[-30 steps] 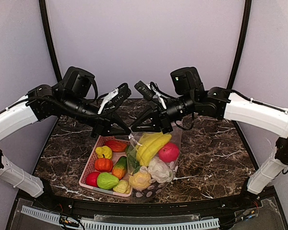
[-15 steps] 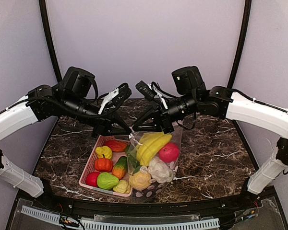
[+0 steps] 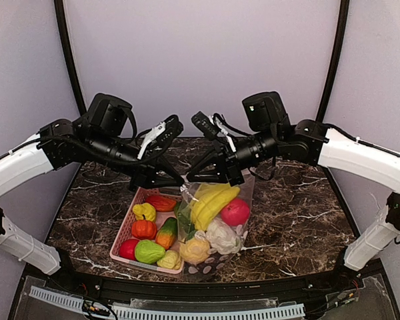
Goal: Place the food in the zip-top bag and seal the zipper
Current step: Pass from the left arm to the right, then hold the zipper from the zipper food storage bag, then zip the zipper on the zipper food storage bag.
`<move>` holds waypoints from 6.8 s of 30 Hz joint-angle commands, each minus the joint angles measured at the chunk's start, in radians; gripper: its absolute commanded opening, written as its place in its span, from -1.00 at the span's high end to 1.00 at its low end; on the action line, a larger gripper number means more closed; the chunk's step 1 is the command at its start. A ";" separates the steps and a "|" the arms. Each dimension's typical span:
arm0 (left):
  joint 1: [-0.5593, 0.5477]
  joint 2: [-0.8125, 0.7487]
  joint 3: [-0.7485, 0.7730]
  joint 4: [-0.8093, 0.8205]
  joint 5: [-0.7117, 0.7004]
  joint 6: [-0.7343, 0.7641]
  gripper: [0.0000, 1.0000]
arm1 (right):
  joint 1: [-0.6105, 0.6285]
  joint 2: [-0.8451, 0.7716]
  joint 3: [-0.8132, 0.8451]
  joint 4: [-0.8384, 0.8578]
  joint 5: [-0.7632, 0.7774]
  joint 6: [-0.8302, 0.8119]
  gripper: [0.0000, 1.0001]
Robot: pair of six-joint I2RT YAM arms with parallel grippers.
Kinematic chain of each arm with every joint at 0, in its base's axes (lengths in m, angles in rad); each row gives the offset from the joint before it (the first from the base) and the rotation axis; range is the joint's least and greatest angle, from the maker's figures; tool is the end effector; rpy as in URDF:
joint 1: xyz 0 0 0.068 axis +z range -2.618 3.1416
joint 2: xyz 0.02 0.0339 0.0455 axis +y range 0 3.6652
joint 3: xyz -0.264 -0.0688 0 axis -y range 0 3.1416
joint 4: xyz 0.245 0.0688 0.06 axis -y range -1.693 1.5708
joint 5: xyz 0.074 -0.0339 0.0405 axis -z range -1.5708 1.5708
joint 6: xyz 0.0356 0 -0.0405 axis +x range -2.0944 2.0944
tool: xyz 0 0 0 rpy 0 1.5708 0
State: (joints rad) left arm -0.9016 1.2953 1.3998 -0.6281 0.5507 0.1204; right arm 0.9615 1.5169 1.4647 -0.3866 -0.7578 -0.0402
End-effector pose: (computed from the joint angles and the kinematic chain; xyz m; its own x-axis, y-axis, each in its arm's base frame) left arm 0.1566 -0.2280 0.4006 -0.1939 0.4101 -0.8912 0.9799 0.1248 -0.1557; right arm 0.1768 0.2961 0.3818 -0.2047 -0.3443 -0.9163 -0.9607 -0.1085 0.2554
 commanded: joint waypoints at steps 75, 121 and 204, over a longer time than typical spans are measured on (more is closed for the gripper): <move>-0.031 -0.077 -0.074 0.031 0.071 -0.096 0.99 | -0.251 -0.353 -0.298 -0.124 0.296 0.173 -0.89; -0.041 -0.068 0.038 -0.077 0.064 0.183 0.99 | 0.032 0.110 0.174 -0.100 -0.187 0.016 -0.12; 0.009 -0.083 0.028 -0.060 0.052 0.114 0.99 | -0.047 -0.103 -0.081 -0.095 -0.014 -0.023 1.00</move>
State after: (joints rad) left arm -0.9199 1.2751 1.4178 -0.6403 0.5831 0.2317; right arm 0.9653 1.4616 1.4189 -0.3573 -0.7803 -0.0555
